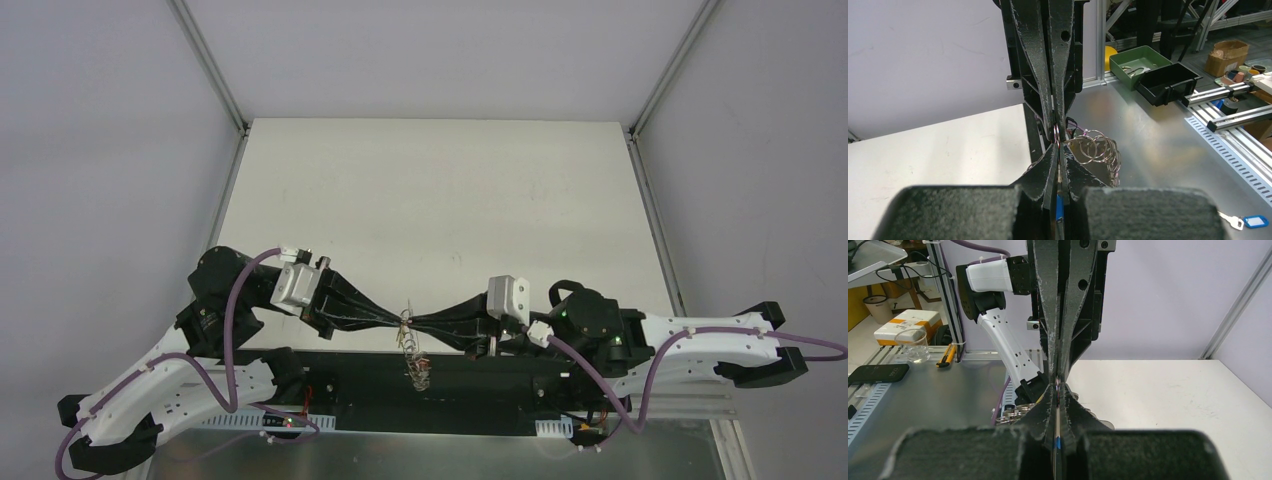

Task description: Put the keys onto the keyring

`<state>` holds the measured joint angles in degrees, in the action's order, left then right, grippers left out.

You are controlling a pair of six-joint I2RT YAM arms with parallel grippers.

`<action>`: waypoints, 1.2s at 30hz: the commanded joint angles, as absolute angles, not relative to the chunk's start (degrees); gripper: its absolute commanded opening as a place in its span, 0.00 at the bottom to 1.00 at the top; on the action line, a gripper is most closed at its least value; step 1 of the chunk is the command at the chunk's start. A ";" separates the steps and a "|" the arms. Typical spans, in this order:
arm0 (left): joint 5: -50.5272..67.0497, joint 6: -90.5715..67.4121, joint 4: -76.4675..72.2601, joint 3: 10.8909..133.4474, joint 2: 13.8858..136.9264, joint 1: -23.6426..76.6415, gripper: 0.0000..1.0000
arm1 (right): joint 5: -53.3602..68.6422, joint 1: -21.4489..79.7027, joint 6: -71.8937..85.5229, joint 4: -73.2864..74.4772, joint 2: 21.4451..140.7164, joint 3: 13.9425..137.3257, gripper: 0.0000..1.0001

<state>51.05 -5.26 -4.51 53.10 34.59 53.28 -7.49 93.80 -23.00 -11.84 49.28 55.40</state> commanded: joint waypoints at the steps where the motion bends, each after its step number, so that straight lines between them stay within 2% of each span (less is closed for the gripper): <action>1: 53.03 -5.00 -7.02 54.14 34.52 53.48 0.00 | -7.18 94.04 -23.03 -21.88 47.03 56.15 0.00; 36: 54.05 -8.01 -11.69 54.60 37.11 53.46 0.00 | -4.27 94.04 -28.03 -43.61 52.24 50.87 0.00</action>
